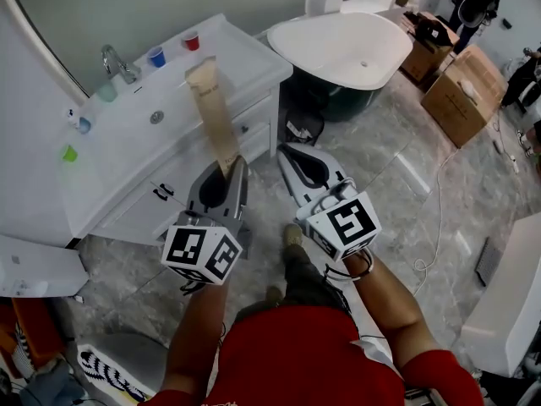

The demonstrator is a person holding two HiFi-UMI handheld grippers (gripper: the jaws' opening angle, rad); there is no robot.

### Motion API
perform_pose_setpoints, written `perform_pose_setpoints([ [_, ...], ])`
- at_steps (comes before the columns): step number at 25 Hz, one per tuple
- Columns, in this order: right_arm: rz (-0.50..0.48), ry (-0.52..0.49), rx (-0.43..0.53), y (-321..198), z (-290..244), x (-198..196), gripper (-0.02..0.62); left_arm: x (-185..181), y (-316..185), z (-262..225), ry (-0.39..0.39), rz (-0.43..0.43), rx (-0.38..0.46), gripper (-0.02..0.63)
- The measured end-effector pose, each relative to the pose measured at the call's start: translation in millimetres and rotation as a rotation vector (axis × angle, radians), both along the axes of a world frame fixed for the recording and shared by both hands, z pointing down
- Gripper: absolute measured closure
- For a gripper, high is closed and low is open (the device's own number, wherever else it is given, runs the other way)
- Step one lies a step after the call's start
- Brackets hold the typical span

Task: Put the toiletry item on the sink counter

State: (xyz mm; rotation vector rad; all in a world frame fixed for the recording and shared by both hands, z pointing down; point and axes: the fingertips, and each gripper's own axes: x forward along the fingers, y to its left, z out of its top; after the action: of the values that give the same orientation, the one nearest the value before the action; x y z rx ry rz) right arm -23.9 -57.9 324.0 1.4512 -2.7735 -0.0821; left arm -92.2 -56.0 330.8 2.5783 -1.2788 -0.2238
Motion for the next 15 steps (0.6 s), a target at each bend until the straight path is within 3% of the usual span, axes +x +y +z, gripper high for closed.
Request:
perform_pose_setpoints([
  [15, -0.128, 0.010, 0.006, -199.8, 10.8, 6.8, 0.566, 13.9, -191.8, 20.3, -0.029, -0.113, -0.046, 0.546],
])
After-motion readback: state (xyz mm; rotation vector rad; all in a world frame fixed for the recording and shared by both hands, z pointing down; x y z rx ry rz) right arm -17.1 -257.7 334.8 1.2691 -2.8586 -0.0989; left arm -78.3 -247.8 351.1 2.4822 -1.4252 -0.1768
